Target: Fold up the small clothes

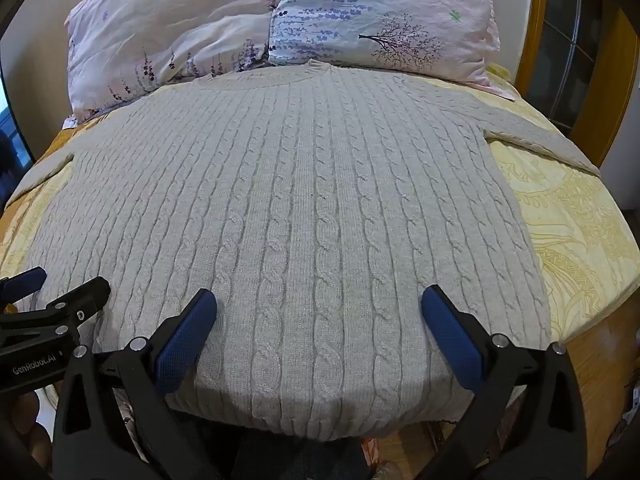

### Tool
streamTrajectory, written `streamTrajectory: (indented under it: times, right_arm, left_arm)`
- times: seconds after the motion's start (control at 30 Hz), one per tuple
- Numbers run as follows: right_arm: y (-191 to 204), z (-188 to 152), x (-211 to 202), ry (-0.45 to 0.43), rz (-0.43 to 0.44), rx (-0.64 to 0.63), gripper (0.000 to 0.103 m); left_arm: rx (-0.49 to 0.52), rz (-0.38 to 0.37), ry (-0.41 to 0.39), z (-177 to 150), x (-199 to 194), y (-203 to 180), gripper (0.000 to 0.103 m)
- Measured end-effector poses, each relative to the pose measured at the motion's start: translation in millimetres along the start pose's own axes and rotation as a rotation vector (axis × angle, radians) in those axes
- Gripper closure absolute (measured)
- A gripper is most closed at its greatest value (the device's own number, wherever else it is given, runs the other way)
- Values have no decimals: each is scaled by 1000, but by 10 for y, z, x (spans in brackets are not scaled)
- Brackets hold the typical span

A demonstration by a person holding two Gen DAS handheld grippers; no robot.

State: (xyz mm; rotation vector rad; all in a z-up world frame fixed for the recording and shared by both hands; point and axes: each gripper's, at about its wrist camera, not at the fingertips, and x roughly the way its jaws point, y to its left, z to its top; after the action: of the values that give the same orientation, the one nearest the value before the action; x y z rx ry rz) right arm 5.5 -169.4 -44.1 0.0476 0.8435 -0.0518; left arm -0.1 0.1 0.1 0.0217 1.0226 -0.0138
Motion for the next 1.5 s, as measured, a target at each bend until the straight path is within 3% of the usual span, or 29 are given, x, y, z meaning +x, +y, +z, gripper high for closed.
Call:
streamTrajectory:
  times: [1.5]
  right_arm:
    - [-10, -7, 2, -1, -1, -1, 1]
  left_arm:
    - [1, 1, -1, -8, -2, 0, 2]
